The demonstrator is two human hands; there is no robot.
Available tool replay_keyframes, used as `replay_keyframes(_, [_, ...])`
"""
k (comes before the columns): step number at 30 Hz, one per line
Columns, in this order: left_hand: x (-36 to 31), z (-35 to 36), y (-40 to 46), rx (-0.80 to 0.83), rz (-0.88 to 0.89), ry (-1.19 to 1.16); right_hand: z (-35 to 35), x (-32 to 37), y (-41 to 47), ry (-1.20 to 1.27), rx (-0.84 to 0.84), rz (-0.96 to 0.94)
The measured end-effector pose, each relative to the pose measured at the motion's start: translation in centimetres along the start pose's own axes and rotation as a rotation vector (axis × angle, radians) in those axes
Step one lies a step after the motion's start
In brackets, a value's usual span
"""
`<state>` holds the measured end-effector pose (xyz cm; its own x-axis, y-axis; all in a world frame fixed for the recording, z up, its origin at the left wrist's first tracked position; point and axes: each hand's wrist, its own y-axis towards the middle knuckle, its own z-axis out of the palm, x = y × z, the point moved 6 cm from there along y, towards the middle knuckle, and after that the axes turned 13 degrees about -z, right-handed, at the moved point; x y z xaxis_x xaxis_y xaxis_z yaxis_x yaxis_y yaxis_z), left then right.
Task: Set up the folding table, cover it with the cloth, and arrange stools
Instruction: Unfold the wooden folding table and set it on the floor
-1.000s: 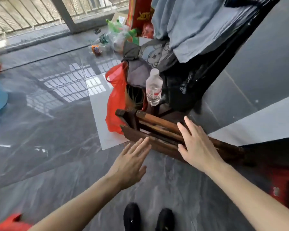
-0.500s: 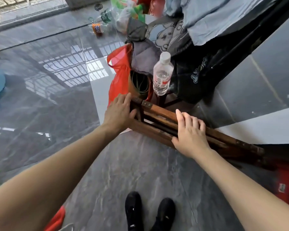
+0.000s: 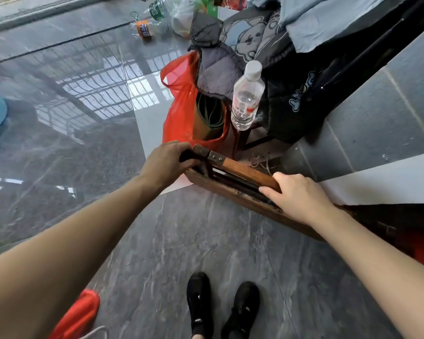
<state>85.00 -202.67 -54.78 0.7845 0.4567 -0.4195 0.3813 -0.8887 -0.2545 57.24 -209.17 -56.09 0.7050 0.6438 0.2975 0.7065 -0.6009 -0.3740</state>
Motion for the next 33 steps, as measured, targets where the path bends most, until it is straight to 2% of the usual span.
replay_keyframes(4, [2.0,0.4,-2.7,0.068,0.081,-0.076,2.7,1.7,-1.8,0.106,0.084,-0.032])
replay_keyframes(10, [3.2,0.7,-6.6,0.180,0.216,0.119,6.1,4.5,-4.6,0.209,0.233,0.024])
replay_keyframes(15, [4.8,1.8,-10.4,0.265,0.155,0.288,8.4,7.9,-8.0,0.255,0.252,0.059])
replay_keyframes(20, [5.6,0.5,-14.1,0.217,0.248,0.383,9.1,11.2,-11.7,0.245,0.242,0.093])
replay_keyframes(26, [6.3,-2.0,-18.0,0.196,0.227,0.285,11.0,16.3,-16.6,0.457,0.153,0.209])
replay_keyframes(28, [6.1,-1.9,-19.3,0.152,0.244,0.374,12.5,17.7,-18.4,0.545,0.147,0.237])
replay_keyframes(30, [5.5,-0.7,-20.3,0.135,0.266,0.570,14.3,19.1,-20.3,0.623,0.174,0.274])
replay_keyframes(33, [4.4,1.2,-21.1,0.252,0.267,0.706,16.8,20.8,-22.6,0.665,0.217,0.345])
